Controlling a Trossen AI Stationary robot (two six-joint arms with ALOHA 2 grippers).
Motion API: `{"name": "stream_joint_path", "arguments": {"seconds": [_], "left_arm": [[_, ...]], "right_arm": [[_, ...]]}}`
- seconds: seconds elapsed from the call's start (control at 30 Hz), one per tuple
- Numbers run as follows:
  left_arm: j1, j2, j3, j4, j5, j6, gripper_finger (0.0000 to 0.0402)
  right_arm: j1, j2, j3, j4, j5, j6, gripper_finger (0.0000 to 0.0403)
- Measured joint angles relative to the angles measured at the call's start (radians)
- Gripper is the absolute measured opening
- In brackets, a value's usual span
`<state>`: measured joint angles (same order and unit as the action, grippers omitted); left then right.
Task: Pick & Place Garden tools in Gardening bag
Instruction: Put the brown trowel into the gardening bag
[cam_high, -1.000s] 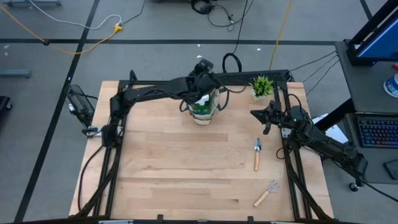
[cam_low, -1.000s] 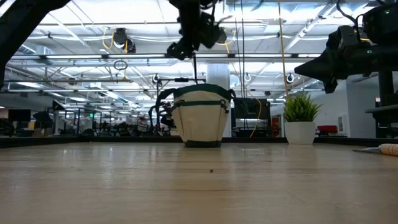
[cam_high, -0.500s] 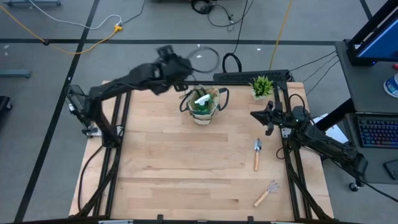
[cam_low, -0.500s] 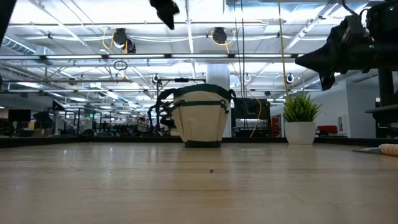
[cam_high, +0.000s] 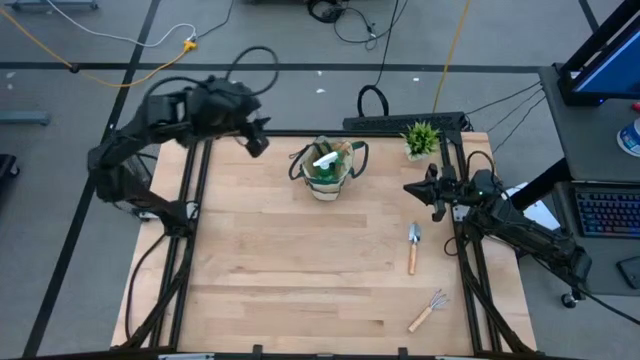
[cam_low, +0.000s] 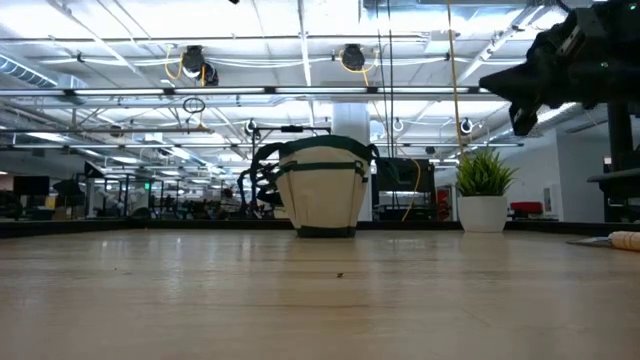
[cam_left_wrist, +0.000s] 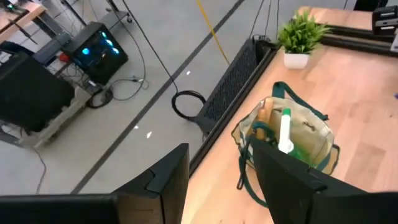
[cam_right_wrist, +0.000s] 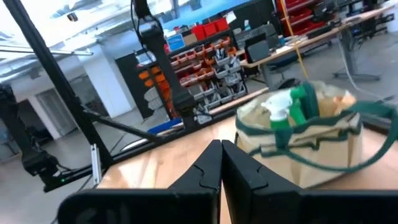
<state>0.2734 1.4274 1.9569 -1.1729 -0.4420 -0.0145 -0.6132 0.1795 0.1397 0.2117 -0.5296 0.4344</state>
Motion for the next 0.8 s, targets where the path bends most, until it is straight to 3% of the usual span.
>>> {"name": "stream_joint_path", "arguments": {"seconds": [0.13, 0.33, 0.53, 0.8], "left_arm": [[-0.011, -0.102, -0.128, 0.050, -0.001, -0.049, 0.0184], [-0.049, -0.289, -0.406, 0.216, -0.003, -0.120, 0.0184], [-0.093, -0.455, -0.670, 0.411, -0.023, -0.157, 0.0184], [-0.132, -0.606, -0.923, 0.521, -0.083, -0.222, 0.0184]], "right_arm": [[0.000, 0.000, 0.071, -0.066, 0.000, -0.021, 0.0000], [0.000, 0.024, 0.260, -0.376, 0.002, -0.126, 0.0000], [0.000, 0.096, 0.448, -0.678, 0.004, -0.192, 0.0000], [0.000, 0.212, 0.624, -0.893, 0.010, -0.193, 0.0000]]}}
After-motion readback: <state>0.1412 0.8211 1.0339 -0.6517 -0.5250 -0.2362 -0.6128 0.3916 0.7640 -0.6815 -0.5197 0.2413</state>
